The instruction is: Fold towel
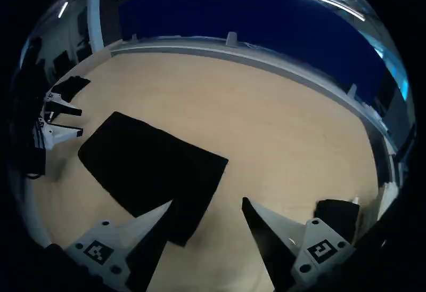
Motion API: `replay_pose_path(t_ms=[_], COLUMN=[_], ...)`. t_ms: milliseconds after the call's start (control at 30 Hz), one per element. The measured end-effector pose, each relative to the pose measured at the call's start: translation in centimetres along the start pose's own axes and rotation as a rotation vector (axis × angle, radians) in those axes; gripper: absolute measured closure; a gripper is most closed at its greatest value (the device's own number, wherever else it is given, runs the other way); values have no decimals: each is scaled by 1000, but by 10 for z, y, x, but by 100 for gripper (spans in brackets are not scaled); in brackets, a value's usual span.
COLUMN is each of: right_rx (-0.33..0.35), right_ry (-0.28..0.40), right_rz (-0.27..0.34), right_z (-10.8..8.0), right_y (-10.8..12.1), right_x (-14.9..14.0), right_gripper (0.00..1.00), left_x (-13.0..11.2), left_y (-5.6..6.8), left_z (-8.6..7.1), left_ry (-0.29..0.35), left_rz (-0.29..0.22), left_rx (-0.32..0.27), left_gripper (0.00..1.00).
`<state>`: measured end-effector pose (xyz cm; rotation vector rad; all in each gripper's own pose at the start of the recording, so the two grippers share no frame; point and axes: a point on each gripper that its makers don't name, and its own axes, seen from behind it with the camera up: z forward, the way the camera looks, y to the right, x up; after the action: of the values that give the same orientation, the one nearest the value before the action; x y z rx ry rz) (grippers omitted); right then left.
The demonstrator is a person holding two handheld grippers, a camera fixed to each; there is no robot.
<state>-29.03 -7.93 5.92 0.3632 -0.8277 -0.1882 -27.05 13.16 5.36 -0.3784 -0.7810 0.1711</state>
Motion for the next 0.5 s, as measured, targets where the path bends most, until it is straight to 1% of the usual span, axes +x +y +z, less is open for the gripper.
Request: replay_pose_path(t_ms=[200,367,500], right_rx=[-4,-4,5], right_ry=[-2,-5,-6], right_rz=[6,4,-12], right_z=[-13,-16,-17], right_y=[0,0,-3], right_x=[-13,-17,-17], right_gripper=[9,9,9], left_x=[-14,-19,-23], left_y=[7,7,5], left_z=[-11,-17,-23], left_ry=[-6,-7,-1], left_rz=[-12,-26,-39], left_rx=[-2,5,18], left_gripper=[11,11,12])
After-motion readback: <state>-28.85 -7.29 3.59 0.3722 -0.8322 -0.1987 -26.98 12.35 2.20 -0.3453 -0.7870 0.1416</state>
